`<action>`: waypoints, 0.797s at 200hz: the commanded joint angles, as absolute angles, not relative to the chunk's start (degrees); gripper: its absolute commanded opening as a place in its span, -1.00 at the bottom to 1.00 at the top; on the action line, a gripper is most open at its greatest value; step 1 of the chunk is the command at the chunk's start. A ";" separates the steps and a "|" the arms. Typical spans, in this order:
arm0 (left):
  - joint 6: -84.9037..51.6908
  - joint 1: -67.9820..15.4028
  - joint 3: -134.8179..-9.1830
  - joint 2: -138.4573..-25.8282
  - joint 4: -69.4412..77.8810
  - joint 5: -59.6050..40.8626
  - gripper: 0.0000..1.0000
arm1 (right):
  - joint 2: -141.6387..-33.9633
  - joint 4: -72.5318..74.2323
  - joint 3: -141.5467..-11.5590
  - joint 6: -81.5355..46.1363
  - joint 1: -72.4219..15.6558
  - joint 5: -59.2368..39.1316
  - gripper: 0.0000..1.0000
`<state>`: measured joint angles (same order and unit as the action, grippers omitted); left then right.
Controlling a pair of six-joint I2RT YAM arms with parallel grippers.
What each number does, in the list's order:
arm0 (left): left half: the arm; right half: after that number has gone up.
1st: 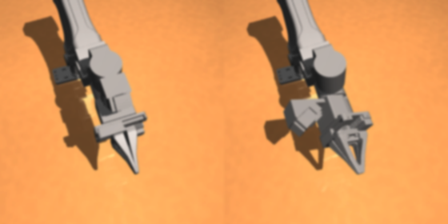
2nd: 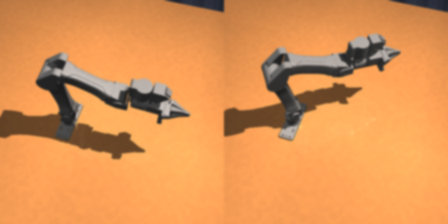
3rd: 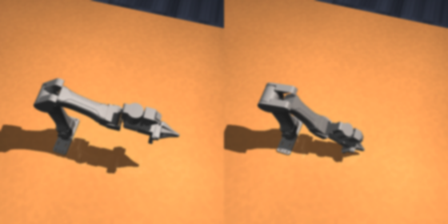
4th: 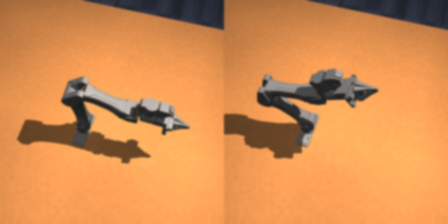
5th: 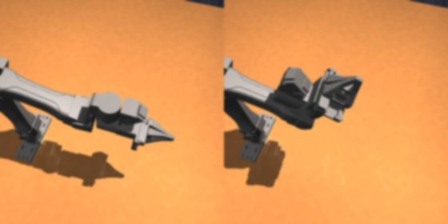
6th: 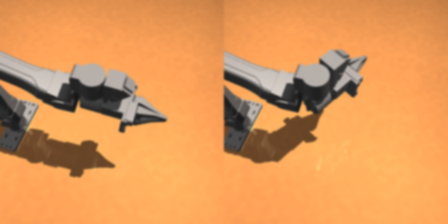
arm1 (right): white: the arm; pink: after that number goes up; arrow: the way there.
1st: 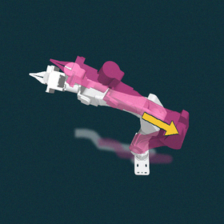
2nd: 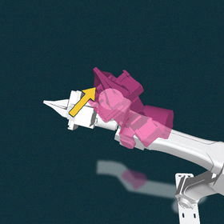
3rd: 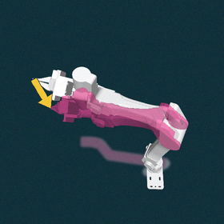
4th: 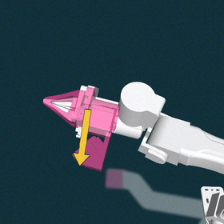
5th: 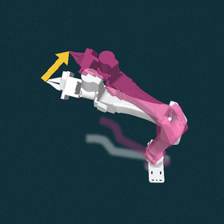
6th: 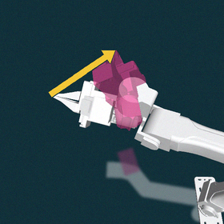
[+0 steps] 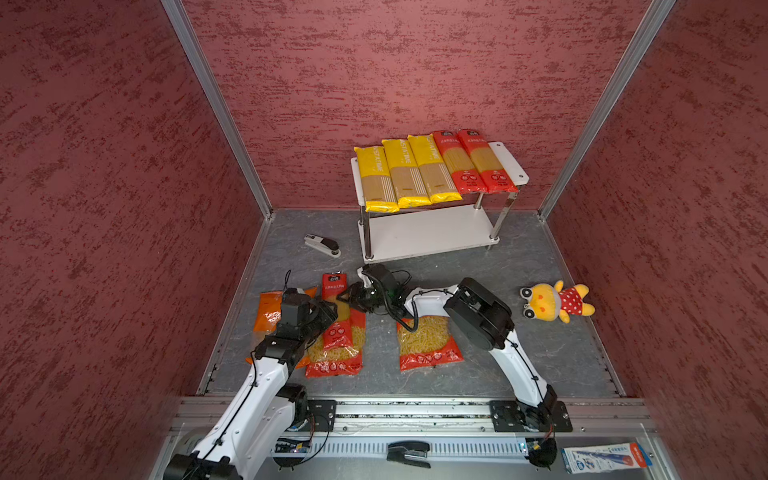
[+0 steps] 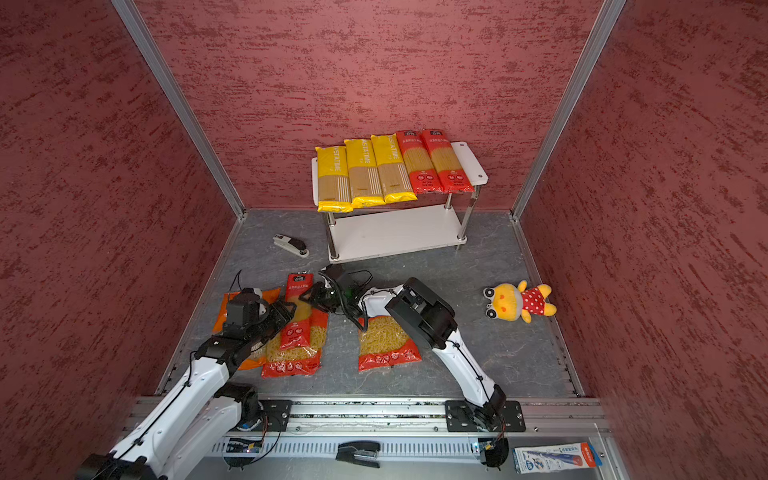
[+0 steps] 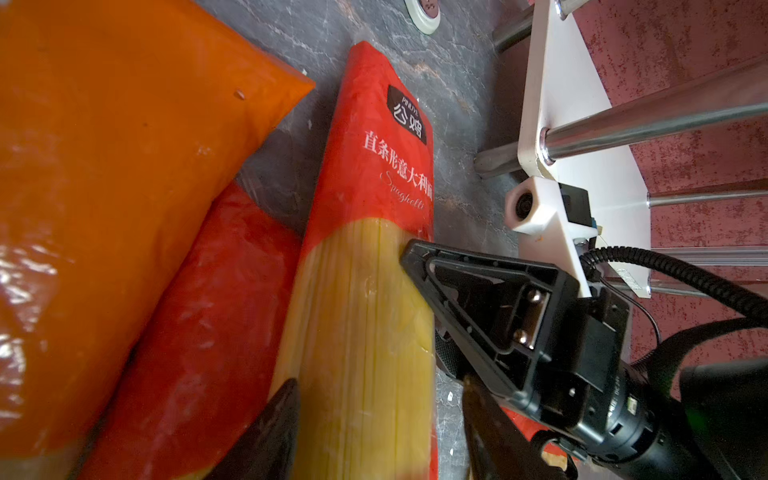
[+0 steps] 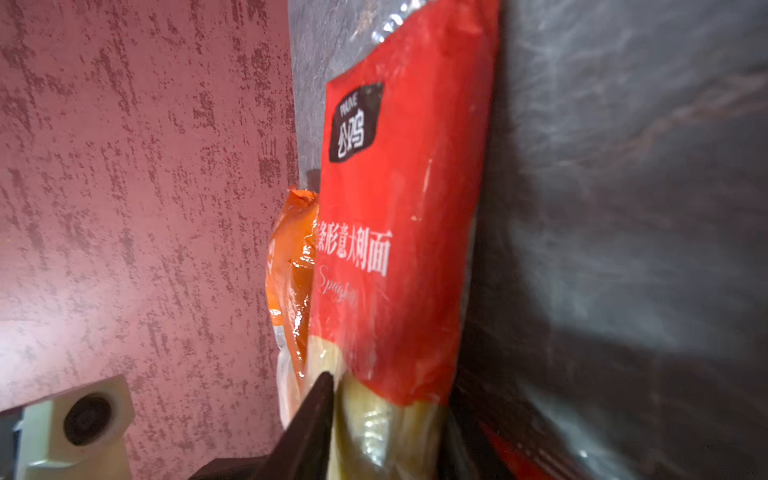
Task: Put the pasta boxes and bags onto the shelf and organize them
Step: 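Withdraw the right gripper and lower both grippers to the next red spaghetti bag, then lift the red spaghetti bag upright with the right gripper while the left steadies it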
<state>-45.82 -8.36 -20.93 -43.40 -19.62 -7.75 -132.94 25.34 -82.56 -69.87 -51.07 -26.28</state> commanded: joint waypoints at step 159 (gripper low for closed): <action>-35.68 -9.13 -31.30 -36.22 -7.97 -30.18 0.26 | -96.39 59.66 -45.06 -42.99 -46.84 -16.36 -1.00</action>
<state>-37.93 -8.01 -30.76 -36.16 -16.51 -24.47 -104.71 46.72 -47.00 -52.82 -49.08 -18.68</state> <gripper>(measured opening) 0.627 0.149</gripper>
